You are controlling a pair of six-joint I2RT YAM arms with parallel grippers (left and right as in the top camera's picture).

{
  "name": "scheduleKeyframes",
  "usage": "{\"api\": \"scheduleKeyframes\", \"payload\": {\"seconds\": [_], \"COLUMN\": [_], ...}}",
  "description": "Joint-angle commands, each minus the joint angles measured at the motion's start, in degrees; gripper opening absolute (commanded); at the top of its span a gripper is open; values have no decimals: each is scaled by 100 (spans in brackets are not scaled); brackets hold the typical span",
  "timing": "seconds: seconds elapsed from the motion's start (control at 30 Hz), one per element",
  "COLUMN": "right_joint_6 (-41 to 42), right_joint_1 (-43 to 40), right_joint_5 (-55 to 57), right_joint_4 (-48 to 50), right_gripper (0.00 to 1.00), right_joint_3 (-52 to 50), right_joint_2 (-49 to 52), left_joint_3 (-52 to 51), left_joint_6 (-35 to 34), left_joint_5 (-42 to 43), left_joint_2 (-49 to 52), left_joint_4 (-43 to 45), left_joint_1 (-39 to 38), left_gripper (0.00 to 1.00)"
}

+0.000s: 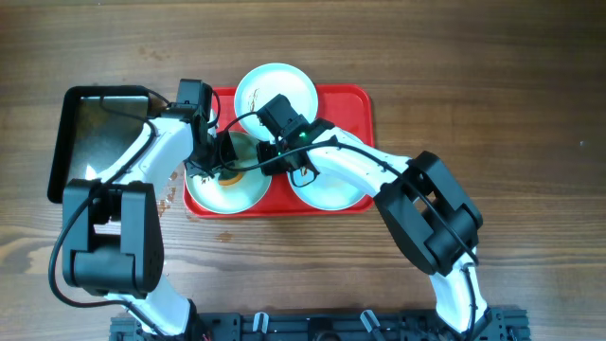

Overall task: Clean dirty plates on tray and stack at the side
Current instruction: 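Scrub the lower-left plate with the sponge in the left gripper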

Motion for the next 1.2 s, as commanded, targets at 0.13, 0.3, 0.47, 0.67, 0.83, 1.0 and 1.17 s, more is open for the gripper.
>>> {"api": "scheduleKeyframes", "payload": {"seconds": [0.13,0.3,0.47,0.67,0.83,1.0,1.17], "right_joint_6": [37,35,37,37,11,-7,-26], "right_joint_1": [-7,-7,-7,-7,-11,-35,-76], "right_joint_5": [151,151,151,149,149,146,149], "right_joint_4": [-83,-81,-81,-118,-149,-205,-317], "right_gripper": [10,10,10,8,5,4,4], "right_joint_3": [63,63,63,63,63,63,66], "right_joint_2": [199,199,199,199,197,197,192], "left_joint_3": [7,7,4,4,4,4,4], "left_joint_6": [31,31,28,26,26,26,24], "left_joint_5": [-120,-138,229,175,-566,-1110,-2114], "left_joint_2": [20,20,20,22,22,22,22], "left_joint_4": [0,-48,-129,-177,-632,-835,-890], "left_joint_1": [15,4,-107,-221,-203,-203,-203], "left_gripper": [12,4,4,4,4,4,4]}}
